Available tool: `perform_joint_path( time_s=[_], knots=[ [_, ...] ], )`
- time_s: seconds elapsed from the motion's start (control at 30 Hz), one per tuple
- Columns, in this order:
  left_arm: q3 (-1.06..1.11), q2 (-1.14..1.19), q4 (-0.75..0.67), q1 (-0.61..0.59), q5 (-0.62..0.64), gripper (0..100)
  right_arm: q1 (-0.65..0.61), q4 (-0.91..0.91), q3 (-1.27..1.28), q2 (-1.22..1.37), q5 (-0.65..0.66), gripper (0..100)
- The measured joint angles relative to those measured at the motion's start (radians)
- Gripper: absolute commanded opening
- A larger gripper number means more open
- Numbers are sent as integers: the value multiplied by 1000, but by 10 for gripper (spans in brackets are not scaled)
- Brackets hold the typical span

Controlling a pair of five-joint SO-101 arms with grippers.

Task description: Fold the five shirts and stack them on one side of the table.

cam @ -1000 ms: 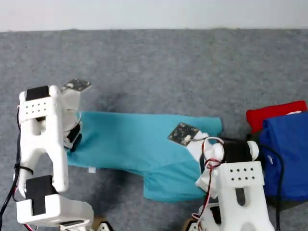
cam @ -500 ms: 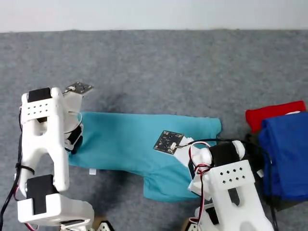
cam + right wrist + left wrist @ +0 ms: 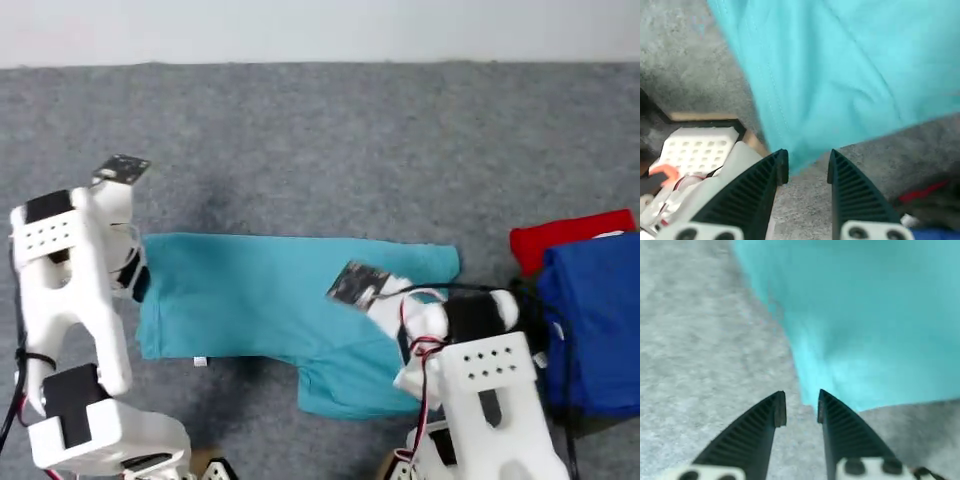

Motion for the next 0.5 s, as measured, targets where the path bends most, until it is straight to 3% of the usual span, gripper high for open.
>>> perform_joint_path(
  time_s=[0.27, 0.5],
  knots=[
    [0, 0, -52, -14, 5, 113, 244, -51, -193, 0, -12, 143],
    [0, 0, -183, 210, 157, 113, 324, -430, -104, 141, -143, 143]
  ],
)
